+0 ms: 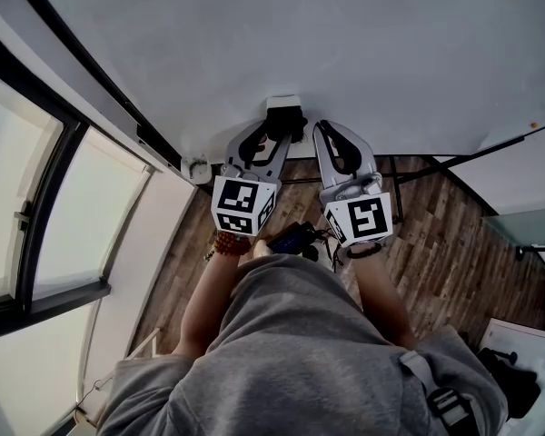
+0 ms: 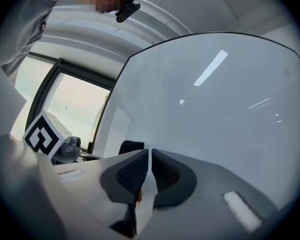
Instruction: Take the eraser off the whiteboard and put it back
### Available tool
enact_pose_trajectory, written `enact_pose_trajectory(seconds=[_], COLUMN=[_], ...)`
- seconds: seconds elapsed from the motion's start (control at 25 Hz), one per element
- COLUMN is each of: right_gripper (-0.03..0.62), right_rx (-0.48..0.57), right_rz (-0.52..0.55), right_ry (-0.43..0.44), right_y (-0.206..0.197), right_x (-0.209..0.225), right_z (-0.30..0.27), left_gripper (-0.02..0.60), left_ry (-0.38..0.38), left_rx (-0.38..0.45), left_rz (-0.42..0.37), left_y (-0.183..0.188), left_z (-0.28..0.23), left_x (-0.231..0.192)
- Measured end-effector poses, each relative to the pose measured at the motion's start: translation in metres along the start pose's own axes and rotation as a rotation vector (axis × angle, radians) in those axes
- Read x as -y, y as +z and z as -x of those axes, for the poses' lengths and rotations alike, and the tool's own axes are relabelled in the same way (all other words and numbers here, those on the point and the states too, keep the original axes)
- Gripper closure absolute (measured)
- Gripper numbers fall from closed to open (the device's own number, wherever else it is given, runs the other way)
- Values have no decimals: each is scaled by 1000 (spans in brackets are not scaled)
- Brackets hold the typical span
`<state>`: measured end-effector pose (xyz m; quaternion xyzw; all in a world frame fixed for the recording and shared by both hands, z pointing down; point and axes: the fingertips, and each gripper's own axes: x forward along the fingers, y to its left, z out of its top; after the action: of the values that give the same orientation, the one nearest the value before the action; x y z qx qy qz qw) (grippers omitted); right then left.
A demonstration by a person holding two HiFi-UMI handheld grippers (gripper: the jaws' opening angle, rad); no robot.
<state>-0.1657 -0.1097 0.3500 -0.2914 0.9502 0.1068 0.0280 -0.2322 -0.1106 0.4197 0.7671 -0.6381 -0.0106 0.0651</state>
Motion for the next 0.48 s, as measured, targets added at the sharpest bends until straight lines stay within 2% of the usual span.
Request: enact_pose_trajectory(seconds=[0.48], right_gripper=[561], right_rx=[-8], right_rz=[-20], right_ry=[1], right_y=[-3], right_x=[-1], right_z=[4], left_gripper=[423], left_ry=[-11], left_rx=[-1], left_rz=[8], left_y=[-4], left_z=[7], left_x=[5])
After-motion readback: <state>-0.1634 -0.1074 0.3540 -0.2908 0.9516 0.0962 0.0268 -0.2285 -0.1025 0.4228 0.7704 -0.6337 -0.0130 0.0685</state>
